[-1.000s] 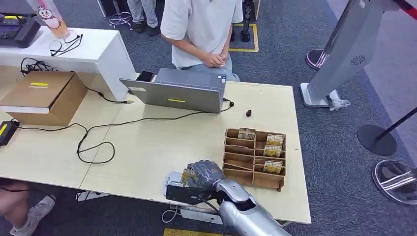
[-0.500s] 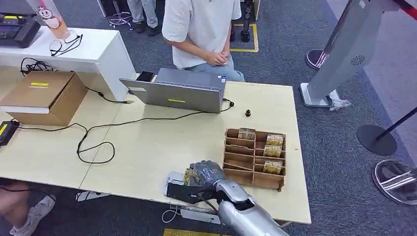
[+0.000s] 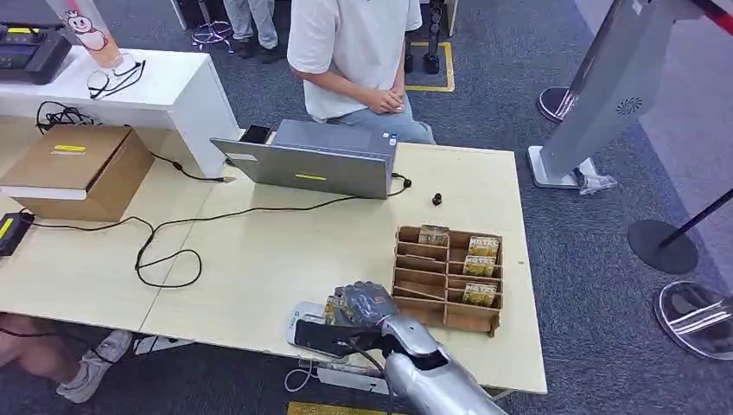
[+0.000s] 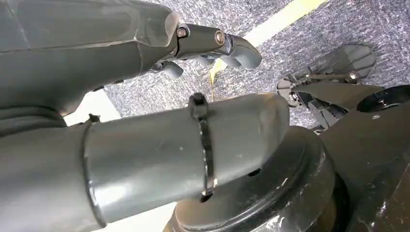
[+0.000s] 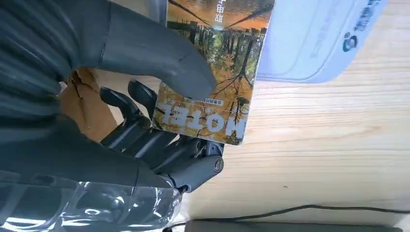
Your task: Pass the card to the sensor for recognition and then transmit it.
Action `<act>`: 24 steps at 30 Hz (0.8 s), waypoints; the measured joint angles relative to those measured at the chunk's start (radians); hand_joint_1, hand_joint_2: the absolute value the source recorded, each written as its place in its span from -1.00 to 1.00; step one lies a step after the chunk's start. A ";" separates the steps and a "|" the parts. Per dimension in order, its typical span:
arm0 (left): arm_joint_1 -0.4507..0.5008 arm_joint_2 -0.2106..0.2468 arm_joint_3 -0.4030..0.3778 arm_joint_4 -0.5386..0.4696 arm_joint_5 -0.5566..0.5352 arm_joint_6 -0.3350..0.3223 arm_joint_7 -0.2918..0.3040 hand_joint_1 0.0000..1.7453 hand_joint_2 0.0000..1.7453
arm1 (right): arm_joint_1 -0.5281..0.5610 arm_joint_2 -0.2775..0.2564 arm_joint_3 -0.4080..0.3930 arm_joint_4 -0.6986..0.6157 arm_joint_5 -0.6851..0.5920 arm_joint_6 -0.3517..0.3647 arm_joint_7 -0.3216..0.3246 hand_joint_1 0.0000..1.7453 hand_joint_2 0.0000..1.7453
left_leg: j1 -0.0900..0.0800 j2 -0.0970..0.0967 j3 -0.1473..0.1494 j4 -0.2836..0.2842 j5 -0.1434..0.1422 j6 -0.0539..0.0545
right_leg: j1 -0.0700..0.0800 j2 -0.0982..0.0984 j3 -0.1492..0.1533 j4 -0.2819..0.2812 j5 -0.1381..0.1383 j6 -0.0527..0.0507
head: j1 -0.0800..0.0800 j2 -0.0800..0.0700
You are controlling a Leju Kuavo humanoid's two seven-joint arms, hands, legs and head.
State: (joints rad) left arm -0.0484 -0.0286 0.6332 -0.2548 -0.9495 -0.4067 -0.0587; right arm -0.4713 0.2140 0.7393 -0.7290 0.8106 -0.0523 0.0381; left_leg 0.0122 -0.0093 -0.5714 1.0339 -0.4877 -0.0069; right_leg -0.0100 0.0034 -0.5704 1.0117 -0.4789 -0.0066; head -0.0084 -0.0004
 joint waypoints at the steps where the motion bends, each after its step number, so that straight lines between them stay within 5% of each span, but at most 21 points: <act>1: 0.000 0.000 0.000 0.000 0.001 0.000 0.000 -1.00 -1.00 | 0.003 0.000 0.000 -0.008 0.001 0.002 -0.001 1.00 1.00 | 0.000 0.000 0.000 0.000 0.000 0.000 | 0.000 0.000 0.000 0.000 0.000 0.000 | 0.000 0.000; 24: -0.008 0.000 -0.014 0.000 0.016 0.003 0.006 -1.00 -1.00 | 0.038 -0.014 -0.008 -0.186 -0.006 0.032 -0.022 1.00 1.00 | 0.000 0.000 0.000 0.000 0.000 0.000 | 0.000 0.000 -0.001 0.000 0.000 0.000 | 0.000 0.000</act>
State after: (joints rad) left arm -0.0569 -0.0282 0.6191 -0.2548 -0.9335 -0.4036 -0.0526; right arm -0.4338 0.1995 0.7313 -0.9155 0.8042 -0.0206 0.0161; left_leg 0.0122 -0.0091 -0.5717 1.0339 -0.4877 -0.0069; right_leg -0.0100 0.0036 -0.5710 1.0117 -0.4789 -0.0066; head -0.0084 -0.0004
